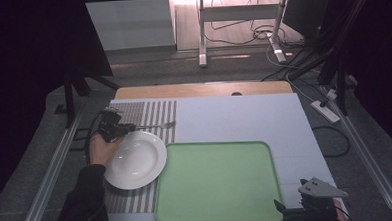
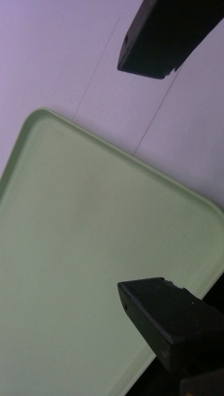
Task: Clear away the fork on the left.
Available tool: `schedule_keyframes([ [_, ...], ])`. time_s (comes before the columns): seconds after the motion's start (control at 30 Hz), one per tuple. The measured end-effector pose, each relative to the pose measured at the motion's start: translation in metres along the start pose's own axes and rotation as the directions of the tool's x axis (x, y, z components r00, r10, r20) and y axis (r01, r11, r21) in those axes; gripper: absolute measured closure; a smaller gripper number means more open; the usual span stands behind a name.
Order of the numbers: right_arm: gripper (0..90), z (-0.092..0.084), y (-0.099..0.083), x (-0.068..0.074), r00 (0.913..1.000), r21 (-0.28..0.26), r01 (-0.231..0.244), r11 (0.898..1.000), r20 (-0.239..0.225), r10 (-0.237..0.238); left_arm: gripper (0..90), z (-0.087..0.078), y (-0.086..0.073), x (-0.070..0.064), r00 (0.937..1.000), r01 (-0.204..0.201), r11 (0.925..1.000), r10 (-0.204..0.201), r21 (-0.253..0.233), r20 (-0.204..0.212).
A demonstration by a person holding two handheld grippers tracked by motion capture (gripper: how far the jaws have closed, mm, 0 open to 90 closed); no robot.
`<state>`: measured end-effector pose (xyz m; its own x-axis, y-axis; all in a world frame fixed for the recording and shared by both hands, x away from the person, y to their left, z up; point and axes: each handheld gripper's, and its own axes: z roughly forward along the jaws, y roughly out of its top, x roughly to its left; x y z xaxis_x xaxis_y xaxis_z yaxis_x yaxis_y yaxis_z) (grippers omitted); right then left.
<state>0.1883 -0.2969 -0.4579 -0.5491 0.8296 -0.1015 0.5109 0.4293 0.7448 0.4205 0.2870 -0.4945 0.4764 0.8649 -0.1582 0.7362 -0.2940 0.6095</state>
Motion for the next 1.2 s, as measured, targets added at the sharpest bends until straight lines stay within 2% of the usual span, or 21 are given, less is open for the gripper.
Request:
schedule_keyframes([
  [0.03,0.0,0.0,0.0,0.0,1.0,0.0,0.0,1.0,0.0,0.0,89.0,0.006,0.002,0.005,1.0,-0.001,0.9995,0.002,0.032,-0.009],
  [0.07,0.0,0.0,0.0,0.0,1.0,0.0,0.0,1.0,0.0,0.0,89.0,0.006,0.002,0.005,1.0,-0.001,0.9995,0.002,0.032,-0.009],
  [0.1,0.0,0.0,0.0,0.0,1.0,0.001,-0.001,1.0,-0.001,0.001,89.1,0.012,0.005,0.01,0.9995,-0.005,0.9985,0.007,0.055,-0.032],
  [0.23,0.0,0.0,0.0,0.0,1.0,0.001,-0.001,1.0,-0.001,0.001,89.1,0.022,0.01,0.017,0.9984,-0.007,0.9975,0.011,0.07,-0.056],
  [0.27,0.0,0.0,0.0,0.0,1.0,0.002,-0.001,1.0,-0.003,0.001,89.0,0.028,0.014,0.022,0.997,-0.008,0.9955,0.015,0.095,-0.076],
  [0.37,0.0,0.0,0.0,0.0,1.0,0.001,-0.003,1.0,-0.002,0.003,89.0,0.038,0.018,0.028,0.9941,-0.007,0.9919,0.021,0.127,-0.106],
  [0.57,0.0,-0.001,0.0,0.0,1.0,0.0,0.0,1.0,-0.002,0.0,89.0,0.049,0.023,0.035,0.991,0.004,0.9869,0.018,0.161,-0.133],
  [0.73,0.0,-0.002,-0.001,0.0,1.0,-0.001,0.002,1.0,0.0,-0.002,89.1,0.048,0.023,0.037,0.9949,0.028,0.982,-0.01,0.187,-0.1],
  [0.8,0.0,-0.002,-0.001,0.0,1.0,-0.001,0.001,1.0,0.002,-0.001,89.1,0.045,0.021,0.034,0.9973,0.02,0.9779,-0.005,0.208,-0.073],
  [0.97,0.0,-0.002,-0.001,0.001,1.0,-0.002,0.005,1.0,0.002,-0.005,89.1,0.042,0.018,0.03,0.9993,0.005,0.9732,0.003,0.23,-0.036],
  [1.0,0.0,-0.002,-0.001,0.001,1.0,-0.002,0.006,1.0,0.0,-0.006,89.1,0.041,0.017,0.029,0.9999,0.006,0.9714,-0.003,0.237,-0.013],
  [1.2,0.0,-0.002,-0.001,0.001,0.9999,-0.003,0.013,1.0,0.0,-0.013,89.1,0.041,0.017,0.025,0.9998,-0.014,0.9659,0.017,0.258,-0.006],
])
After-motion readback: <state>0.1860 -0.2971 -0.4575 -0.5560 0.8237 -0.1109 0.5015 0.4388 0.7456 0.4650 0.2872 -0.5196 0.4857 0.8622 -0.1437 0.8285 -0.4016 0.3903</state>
